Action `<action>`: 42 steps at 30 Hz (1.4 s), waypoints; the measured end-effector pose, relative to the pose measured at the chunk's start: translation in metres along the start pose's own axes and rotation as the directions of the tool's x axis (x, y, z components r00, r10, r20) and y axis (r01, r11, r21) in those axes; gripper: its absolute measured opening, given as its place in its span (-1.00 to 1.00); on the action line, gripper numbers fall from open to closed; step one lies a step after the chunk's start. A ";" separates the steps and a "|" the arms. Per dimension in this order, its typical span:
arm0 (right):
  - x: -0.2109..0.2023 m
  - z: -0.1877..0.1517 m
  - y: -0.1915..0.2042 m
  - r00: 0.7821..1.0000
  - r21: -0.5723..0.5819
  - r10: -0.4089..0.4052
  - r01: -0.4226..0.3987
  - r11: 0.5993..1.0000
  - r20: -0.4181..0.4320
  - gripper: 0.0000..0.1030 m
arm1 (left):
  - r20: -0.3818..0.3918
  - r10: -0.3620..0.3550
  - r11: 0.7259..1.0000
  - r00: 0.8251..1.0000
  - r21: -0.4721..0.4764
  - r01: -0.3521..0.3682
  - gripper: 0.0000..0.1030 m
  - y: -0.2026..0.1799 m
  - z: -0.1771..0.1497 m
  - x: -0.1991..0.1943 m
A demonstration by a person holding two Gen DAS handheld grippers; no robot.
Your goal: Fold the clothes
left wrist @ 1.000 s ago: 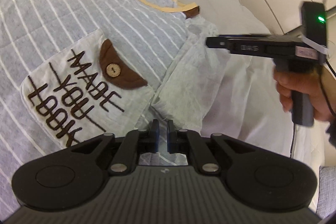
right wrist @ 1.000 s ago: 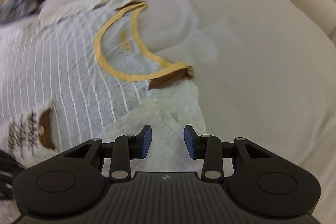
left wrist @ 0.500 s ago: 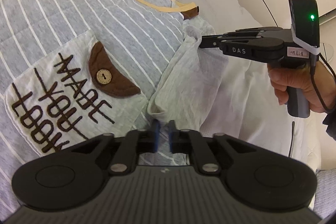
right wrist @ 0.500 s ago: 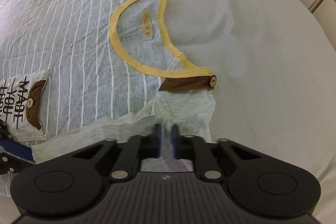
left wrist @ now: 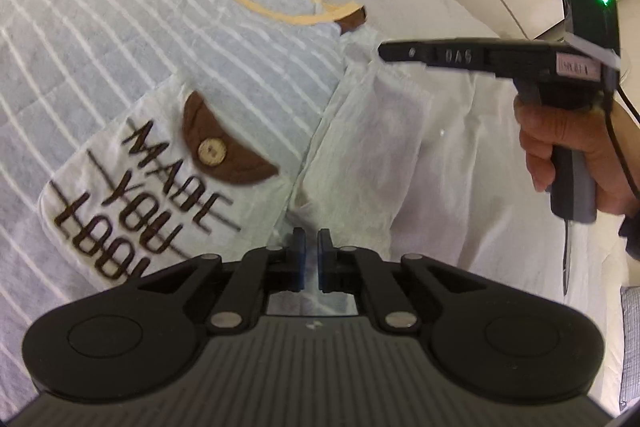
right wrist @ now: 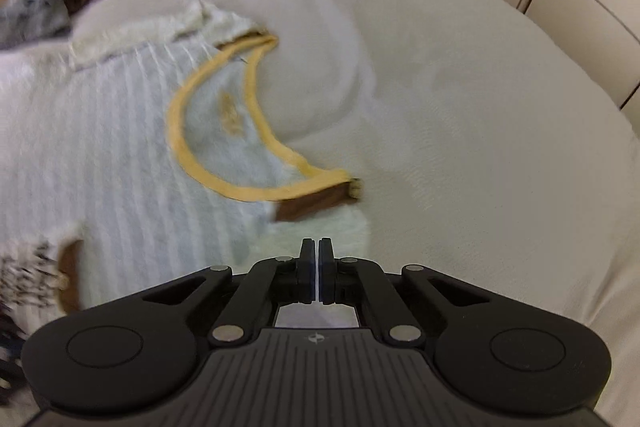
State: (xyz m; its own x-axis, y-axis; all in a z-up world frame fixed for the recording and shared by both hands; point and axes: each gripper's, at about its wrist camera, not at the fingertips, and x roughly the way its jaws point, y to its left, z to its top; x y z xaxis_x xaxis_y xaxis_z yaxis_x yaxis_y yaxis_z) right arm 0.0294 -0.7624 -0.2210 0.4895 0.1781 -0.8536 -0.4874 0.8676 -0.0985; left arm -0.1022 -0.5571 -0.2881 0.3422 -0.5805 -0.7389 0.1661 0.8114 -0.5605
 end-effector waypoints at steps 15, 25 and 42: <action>0.022 -0.022 -0.004 1.000 0.120 0.011 -0.012 0.993 0.003 -0.86 | 0.018 -0.020 0.997 1.000 0.073 0.019 -0.94 -0.001 -0.008 -0.019; 0.002 -0.052 -0.006 0.996 0.208 -0.078 0.085 0.975 -0.042 -0.71 | 0.031 0.008 0.994 0.999 0.109 -0.011 -0.93 0.005 -0.011 -0.054; -0.129 -0.129 0.147 0.991 0.369 -0.136 0.121 0.922 0.014 -0.48 | 0.027 0.201 0.836 0.979 0.516 -0.186 -0.21 0.064 -0.020 -0.199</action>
